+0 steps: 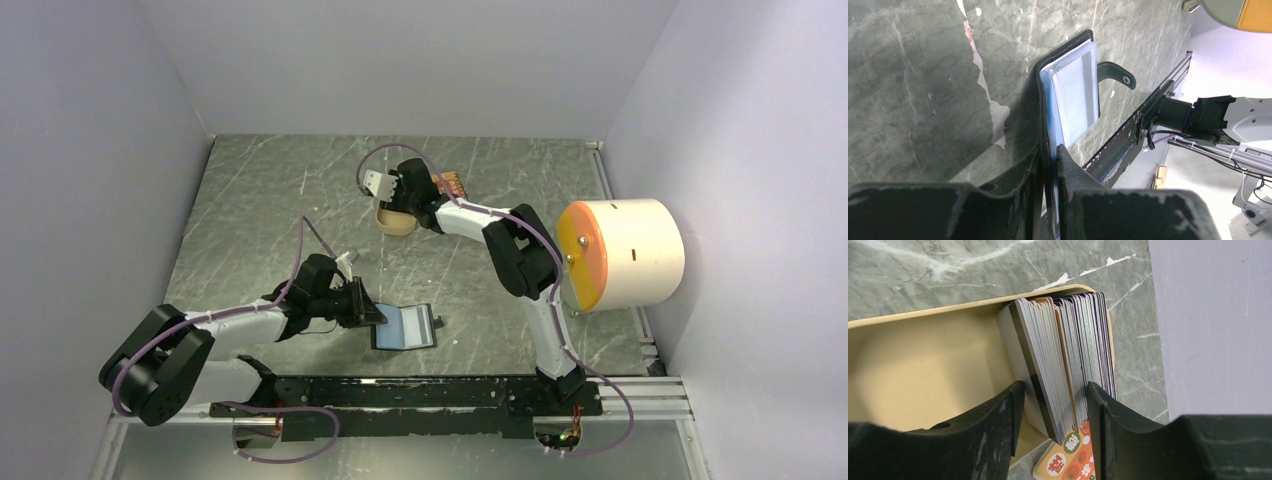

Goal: Put the credit cards into the card holder
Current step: Pick up the credit card from the storage box.

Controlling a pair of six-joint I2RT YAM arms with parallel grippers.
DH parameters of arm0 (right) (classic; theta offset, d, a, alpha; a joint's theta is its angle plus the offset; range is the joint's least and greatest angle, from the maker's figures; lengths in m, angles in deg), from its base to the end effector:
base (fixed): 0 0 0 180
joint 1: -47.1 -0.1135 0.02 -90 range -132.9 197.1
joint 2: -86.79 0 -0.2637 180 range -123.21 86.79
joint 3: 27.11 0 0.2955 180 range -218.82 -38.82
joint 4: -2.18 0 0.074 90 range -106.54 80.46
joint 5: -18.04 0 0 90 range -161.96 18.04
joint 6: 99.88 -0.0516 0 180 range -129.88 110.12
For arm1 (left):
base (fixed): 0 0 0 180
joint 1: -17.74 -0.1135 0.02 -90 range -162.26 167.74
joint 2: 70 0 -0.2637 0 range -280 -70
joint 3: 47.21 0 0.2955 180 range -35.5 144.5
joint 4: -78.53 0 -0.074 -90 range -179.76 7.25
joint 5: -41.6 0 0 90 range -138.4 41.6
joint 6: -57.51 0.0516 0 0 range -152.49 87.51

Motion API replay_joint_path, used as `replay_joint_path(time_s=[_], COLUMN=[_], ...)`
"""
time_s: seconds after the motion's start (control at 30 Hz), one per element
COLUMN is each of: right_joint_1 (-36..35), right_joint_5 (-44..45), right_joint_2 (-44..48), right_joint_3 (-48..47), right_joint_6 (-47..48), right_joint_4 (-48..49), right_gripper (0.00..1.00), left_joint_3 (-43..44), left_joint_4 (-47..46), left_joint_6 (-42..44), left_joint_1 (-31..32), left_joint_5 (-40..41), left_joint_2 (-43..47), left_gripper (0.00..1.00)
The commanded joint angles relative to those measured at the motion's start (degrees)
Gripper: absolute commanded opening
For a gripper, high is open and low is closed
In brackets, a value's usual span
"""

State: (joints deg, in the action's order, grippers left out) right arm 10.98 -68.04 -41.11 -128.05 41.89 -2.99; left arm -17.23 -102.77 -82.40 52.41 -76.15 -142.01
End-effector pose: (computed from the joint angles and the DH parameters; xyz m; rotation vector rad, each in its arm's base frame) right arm 0.4477 0.3223 0.1209 -1.4550 1.5679 -0.2335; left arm 0.1909 -0.1613 0.0884 -0.0515 2.5471 -1.2437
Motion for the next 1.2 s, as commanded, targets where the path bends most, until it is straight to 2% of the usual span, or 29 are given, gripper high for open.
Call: replay_joint_path(time_s=[0.0,0.1,0.27,0.83,0.97,1.17], right_joint_1=[0.3,0.4,0.9,2.7,2.8,3.0], right_joint_5=[1.3,2.2,1.7,-3.9,-6.5,-5.3], right_joint_2=[1.7,1.9,2.0,2.5,2.8,2.9], right_joint_3=[-2.4,-2.6,-3.6,-5.7,-6.7,-7.4], right_joint_6=[-0.6,-0.8,-1.6,-4.8,-5.8,-6.0], right_joint_4=[2.2,2.9,2.0,-0.9,-4.4,-4.5], right_gripper=[0.52,0.57,0.58,0.50,0.47,0.44], left_joint_3=[0.3,0.1,-0.4,-0.7,-0.9,-1.4], left_joint_4=[-0.9,-0.9,-1.6,-3.8,-4.2,-5.3], left_joint_6=[0.3,0.3,0.0,-0.8,-0.9,-1.4], left_joint_1=[0.2,0.1,0.2,0.1,0.2,0.2], left_joint_5=[-0.3,-0.3,-0.4,-0.8,-0.9,-1.2], left_joint_2=[0.6,0.9,0.7,-0.8,-1.1,-1.4], left_gripper=[0.19,0.19,0.20,0.19,0.20,0.19])
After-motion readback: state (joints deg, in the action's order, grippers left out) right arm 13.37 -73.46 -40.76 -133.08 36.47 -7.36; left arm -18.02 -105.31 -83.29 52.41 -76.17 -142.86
